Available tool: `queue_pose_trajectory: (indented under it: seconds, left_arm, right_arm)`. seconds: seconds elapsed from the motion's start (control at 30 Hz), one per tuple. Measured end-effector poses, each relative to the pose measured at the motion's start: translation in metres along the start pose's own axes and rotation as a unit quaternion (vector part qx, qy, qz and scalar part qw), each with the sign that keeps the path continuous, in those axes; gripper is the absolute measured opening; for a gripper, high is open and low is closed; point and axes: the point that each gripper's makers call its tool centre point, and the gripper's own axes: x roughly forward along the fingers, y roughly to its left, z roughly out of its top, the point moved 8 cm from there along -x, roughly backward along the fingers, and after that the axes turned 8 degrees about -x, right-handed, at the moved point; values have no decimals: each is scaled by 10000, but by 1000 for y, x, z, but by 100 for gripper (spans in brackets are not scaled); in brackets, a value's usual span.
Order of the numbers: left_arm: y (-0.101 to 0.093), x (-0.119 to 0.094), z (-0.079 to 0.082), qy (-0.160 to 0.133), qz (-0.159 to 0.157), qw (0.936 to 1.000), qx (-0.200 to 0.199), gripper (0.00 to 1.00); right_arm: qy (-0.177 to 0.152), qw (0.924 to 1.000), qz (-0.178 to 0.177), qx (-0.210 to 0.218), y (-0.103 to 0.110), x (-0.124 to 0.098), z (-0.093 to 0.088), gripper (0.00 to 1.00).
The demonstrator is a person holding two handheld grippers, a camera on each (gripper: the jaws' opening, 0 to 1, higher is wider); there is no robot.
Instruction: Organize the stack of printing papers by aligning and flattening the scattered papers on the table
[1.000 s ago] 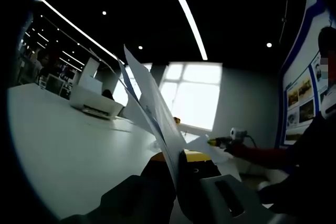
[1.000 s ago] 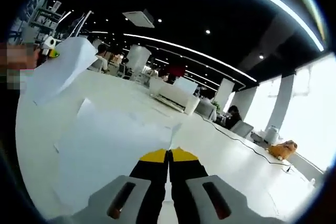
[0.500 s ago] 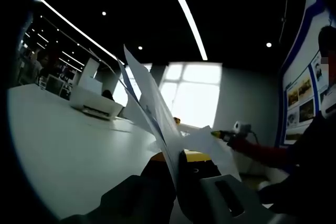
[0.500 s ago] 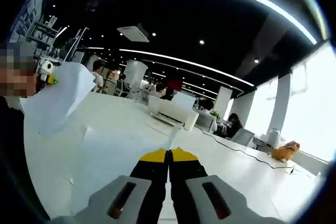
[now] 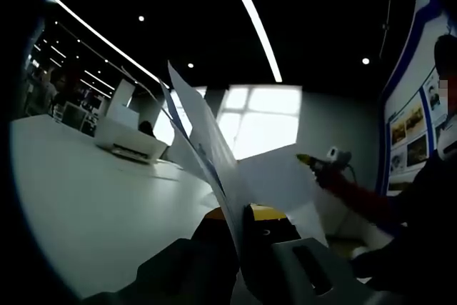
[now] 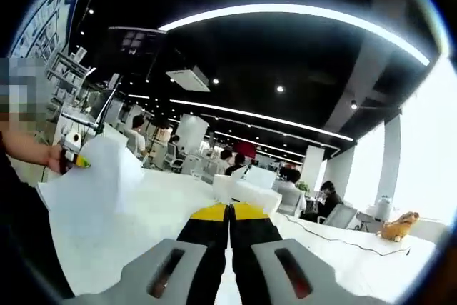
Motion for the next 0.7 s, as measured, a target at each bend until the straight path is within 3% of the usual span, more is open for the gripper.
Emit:
queue_pose_trajectory:
  seconds: [0.33,0.7]
  left_arm:
    - [0,0,0,-2,-1,10000,-5,7]
    - [-1,0,0,6,12,10000,21,7]
  right_arm:
    - [-362,9987,119,-338,7,28,54,0]
    - [-855,9941,92,-654,5,28,109,0]
